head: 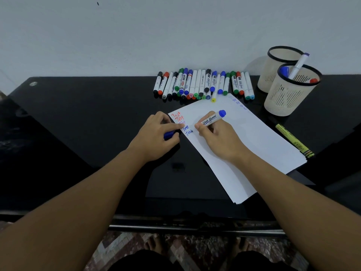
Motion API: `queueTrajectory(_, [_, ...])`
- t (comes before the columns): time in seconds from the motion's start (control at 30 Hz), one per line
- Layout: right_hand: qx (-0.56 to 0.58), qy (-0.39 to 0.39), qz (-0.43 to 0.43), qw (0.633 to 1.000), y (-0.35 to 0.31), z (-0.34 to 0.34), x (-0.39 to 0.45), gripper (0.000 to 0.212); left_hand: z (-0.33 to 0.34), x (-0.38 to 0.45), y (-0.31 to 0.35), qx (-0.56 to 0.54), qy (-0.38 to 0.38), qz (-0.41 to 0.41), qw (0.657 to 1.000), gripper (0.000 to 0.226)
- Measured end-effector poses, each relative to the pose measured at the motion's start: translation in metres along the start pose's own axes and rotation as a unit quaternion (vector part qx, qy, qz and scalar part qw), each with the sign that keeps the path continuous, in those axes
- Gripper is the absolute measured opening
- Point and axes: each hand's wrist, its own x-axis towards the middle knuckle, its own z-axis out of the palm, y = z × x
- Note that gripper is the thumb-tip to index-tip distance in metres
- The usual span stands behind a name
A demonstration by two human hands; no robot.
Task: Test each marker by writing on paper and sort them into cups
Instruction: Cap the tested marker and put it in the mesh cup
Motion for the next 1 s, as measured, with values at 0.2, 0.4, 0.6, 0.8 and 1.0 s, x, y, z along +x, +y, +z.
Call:
queueTrajectory(0.2, [-0.014, -0.003, -0.007, 1.000, -0.001, 0.001, 0.001, 0.032, 0.000, 0.000, 0.000, 0.000, -0.001, 0.000, 1.000, 0.034])
queueTrajectory(0.4, [0.137, 0.045, -0.012, 0.989, 0.003, -0.004, 0.001, 0.009, 0.001, 0.001, -0.002, -0.004, 0.007, 0.004, 1.000, 0.034])
queueTrajectory(0.6, [0.163, 0.060, -0.025, 0.984, 0.004, -0.007, -0.002, 0.008, -0.002, -0.001, 0.000, -0.025, 0.007, -0.014, 1.000, 0.049])
queueTrajectory(0.8, [0.127, 0.003, -0.004, 0.992, 0.008, -0.007, 0.000, 0.076, -0.009, -0.003, 0.005, -0.078, 0.004, -0.066, 0.995, 0.059])
queueTrajectory(1.0, [0.181, 0.033, -0.003, 0.983, 0.009, -0.003, 0.000, 0.038, -0.010, -0.004, 0.006, -0.080, -0.002, -0.084, 0.993, 0.032])
